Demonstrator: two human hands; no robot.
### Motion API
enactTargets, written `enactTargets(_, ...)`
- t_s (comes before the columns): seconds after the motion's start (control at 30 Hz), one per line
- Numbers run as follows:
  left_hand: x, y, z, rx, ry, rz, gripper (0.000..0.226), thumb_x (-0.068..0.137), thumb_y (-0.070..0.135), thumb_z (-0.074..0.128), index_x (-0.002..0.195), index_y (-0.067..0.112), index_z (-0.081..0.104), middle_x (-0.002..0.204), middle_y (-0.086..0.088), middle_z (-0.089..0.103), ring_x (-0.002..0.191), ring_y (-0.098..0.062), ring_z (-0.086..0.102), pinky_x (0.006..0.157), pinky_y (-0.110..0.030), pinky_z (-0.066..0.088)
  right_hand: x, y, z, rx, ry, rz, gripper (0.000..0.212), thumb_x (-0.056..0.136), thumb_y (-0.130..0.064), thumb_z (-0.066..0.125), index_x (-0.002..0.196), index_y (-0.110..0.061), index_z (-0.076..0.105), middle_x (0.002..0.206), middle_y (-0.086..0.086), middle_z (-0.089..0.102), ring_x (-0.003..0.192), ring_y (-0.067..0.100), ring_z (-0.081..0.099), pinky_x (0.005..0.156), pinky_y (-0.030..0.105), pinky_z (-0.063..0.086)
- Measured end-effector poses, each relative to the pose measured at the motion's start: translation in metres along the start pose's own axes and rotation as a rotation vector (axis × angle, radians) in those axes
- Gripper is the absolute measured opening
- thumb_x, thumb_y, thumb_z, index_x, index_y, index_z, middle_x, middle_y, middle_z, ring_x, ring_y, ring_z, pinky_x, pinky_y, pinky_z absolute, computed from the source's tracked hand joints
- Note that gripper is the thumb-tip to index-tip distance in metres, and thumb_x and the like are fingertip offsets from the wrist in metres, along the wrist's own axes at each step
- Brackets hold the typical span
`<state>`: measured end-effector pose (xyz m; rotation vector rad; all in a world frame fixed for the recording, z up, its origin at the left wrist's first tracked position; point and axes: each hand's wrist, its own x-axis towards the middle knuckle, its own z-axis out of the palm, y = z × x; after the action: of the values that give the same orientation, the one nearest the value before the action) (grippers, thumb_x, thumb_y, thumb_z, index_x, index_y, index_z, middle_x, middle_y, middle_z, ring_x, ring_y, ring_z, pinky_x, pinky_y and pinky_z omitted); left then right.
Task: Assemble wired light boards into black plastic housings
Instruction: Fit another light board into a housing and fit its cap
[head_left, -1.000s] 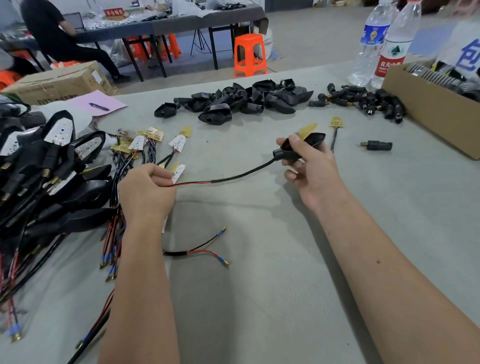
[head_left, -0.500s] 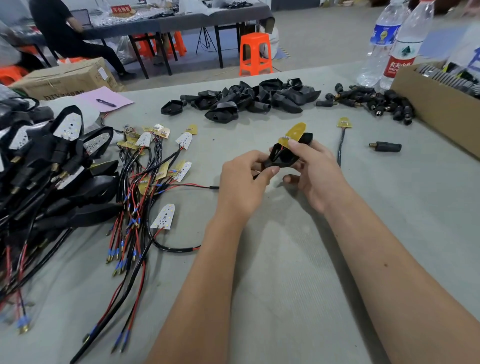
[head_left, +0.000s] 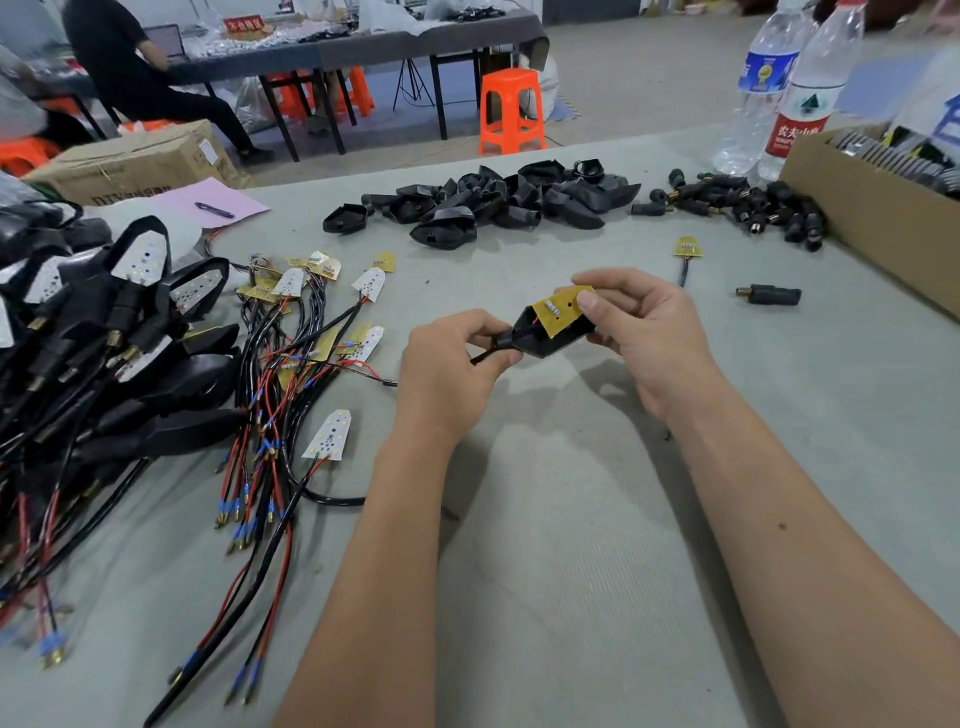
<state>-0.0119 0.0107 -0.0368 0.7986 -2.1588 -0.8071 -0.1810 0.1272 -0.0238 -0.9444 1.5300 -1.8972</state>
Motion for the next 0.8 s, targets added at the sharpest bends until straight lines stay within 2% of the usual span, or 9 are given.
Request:
enactTargets(0.13, 0.0001, 0.0006, 0.0012, 0.049, -0.011, -0.042, 0.015, 0.082, 0.024, 0.082, 0.095, 0.03, 0.077, 0.083, 0.015, 0.073, 0.062, 0.003, 0.056, 0.063, -0.02, 0.041, 0.0012, 0.0018, -0.0024, -0.1, 0.075, -0.109, 0.013, 0.084, -0.013, 0.082, 0.086, -0.026, 0.081, 0.089, 0.002, 0.08, 0.087, 0.013, 0.073, 0.085, 0.026, 0.057)
enactTargets(0.23, 0.0004, -0.0004, 0.0011, 0.06, 0.002, -0.071, 0.011, 0.084, 0.026, 0.082, 0.094, 0.027, 0.078, 0.08, 0.011, 0.072, 0.07, -0.001, 0.061, 0.068, -0.027, 0.047, 0.0023, 0.0024, -0.0028, -0.149, 0.081, -0.135, 0.013, 0.082, -0.013, 0.084, 0.083, -0.026, 0.081, 0.079, -0.002, 0.076, 0.067, 0.009, 0.06, 0.064, 0.019, 0.05)
enactTargets(0.33, 0.0006, -0.0016, 0.0014, 0.056, -0.017, -0.081, 0.011, 0.084, 0.025, 0.081, 0.094, 0.025, 0.078, 0.08, 0.01, 0.071, 0.079, -0.011, 0.066, 0.076, -0.033, 0.055, 0.0006, 0.0014, -0.0007, -0.095, 0.048, -0.083, 0.009, 0.085, -0.009, 0.081, 0.084, -0.018, 0.08, 0.069, 0.004, 0.071, 0.054, 0.013, 0.056, 0.045, 0.019, 0.039)
enactTargets(0.37, 0.0009, -0.0015, 0.0018, 0.057, -0.024, -0.076, 0.011, 0.083, 0.024, 0.081, 0.094, 0.025, 0.079, 0.078, 0.012, 0.07, 0.077, -0.01, 0.064, 0.076, -0.033, 0.055, 0.0002, 0.0011, 0.0001, -0.072, 0.049, -0.075, 0.008, 0.085, -0.009, 0.081, 0.082, -0.017, 0.08, 0.069, 0.006, 0.072, 0.056, 0.014, 0.059, 0.046, 0.02, 0.042)
enactTargets(0.43, 0.0018, -0.0009, 0.0035, 0.053, -0.04, -0.063, 0.011, 0.082, 0.021, 0.081, 0.092, 0.024, 0.079, 0.072, 0.015, 0.066, 0.071, -0.007, 0.059, 0.074, -0.031, 0.053, 0.0008, 0.0012, 0.0015, -0.047, 0.066, -0.066, 0.009, 0.086, -0.014, 0.082, 0.078, -0.016, 0.079, 0.073, 0.007, 0.074, 0.063, 0.014, 0.065, 0.06, 0.022, 0.054)
enactTargets(0.5, 0.0021, 0.0002, 0.0053, 0.047, -0.051, -0.056, 0.012, 0.081, 0.02, 0.081, 0.092, 0.023, 0.079, 0.071, 0.014, 0.066, 0.07, -0.008, 0.058, 0.074, -0.033, 0.053, 0.0014, 0.0015, 0.0013, -0.03, 0.062, -0.053, 0.007, 0.087, -0.01, 0.081, 0.09, -0.013, 0.077, 0.08, 0.005, 0.077, 0.074, 0.015, 0.072, 0.072, 0.024, 0.058)
enactTargets(0.6, 0.0014, 0.0017, 0.0058, 0.038, -0.032, -0.042, 0.016, 0.081, 0.016, 0.08, 0.096, 0.022, 0.079, 0.081, 0.011, 0.073, 0.078, -0.01, 0.065, 0.08, -0.036, 0.055, 0.0014, 0.004, -0.0006, -0.122, 0.05, -0.047, 0.032, 0.085, 0.001, 0.079, 0.11, -0.013, 0.067, 0.096, 0.006, 0.079, 0.082, 0.018, 0.076, 0.077, 0.029, 0.061)
enactTargets(0.67, 0.0003, 0.0032, 0.0062, 0.018, -0.027, -0.031, 0.017, 0.081, 0.014, 0.079, 0.097, 0.021, 0.08, 0.085, 0.008, 0.076, 0.082, -0.012, 0.069, 0.082, -0.038, 0.056, 0.0001, 0.0051, 0.0007, -0.262, 0.09, -0.057, 0.03, 0.082, -0.002, 0.082, 0.104, -0.016, 0.069, 0.096, 0.004, 0.076, 0.077, 0.016, 0.075, 0.08, 0.035, 0.063)
enactTargets(0.8, -0.0008, 0.0063, 0.0093, -0.023, -0.023, -0.034, 0.019, 0.082, 0.014, 0.078, 0.099, 0.019, 0.081, 0.09, 0.005, 0.078, 0.087, -0.015, 0.072, 0.084, -0.042, 0.056, -0.0006, 0.007, 0.0057, -0.375, 0.158, -0.067, 0.021, 0.075, -0.004, 0.086, 0.081, -0.02, 0.073, 0.075, 0.005, 0.073, 0.069, 0.013, 0.068, 0.076, 0.038, 0.063)
